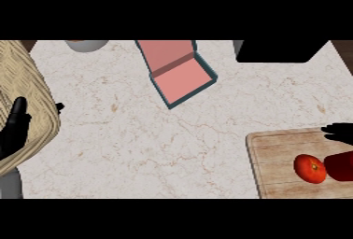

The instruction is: Pick the can from the cutting board and place it in the cardboard box

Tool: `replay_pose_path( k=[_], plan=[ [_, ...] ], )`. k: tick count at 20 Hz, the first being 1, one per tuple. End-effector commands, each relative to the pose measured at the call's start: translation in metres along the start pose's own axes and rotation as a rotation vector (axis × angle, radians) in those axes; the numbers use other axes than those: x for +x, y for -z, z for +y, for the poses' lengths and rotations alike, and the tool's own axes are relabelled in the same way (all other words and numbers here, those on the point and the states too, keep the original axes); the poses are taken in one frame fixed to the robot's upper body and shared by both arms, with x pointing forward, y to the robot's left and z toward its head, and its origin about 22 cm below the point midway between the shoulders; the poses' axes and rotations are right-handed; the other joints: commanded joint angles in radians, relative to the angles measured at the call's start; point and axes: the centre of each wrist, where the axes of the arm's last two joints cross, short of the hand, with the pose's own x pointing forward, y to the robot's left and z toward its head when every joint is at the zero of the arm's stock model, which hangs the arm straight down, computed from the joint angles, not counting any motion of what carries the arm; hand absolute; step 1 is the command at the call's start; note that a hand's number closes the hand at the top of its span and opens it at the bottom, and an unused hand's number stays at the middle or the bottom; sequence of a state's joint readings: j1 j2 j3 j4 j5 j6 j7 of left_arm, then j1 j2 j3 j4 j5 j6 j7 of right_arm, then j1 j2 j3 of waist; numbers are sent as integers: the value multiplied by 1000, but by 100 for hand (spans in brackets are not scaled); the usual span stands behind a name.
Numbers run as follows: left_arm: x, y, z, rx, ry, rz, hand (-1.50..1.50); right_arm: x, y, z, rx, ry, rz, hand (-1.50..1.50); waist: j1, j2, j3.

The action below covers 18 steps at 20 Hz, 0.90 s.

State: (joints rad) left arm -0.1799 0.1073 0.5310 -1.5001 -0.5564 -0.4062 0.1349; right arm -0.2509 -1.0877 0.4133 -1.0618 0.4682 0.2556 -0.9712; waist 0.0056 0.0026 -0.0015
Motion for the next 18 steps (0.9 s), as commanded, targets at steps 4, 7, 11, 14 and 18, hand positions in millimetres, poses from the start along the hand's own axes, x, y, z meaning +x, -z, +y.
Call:
replay_pose_path(
  k=[4,7,11,14,18],
  plan=[
    [-22,-6,-12,164,-21,-53,0,1,-8,-9,70,48,-77,-150,2,2,1],
    [-25,-10,1,158,-26,-57,0,8,2,3,121,-16,-22,-150,-1,-2,1],
    [-18,-2,-19,160,-15,-56,0,0,14,27,126,6,20,-150,3,2,1],
    [-8,-4,-2,180,-25,-52,0,9,29,42,137,15,28,-150,-2,-2,1],
    [-21,-4,-1,161,-15,-55,0,4,40,42,-27,-73,15,150,-8,-1,1]
  ],
)
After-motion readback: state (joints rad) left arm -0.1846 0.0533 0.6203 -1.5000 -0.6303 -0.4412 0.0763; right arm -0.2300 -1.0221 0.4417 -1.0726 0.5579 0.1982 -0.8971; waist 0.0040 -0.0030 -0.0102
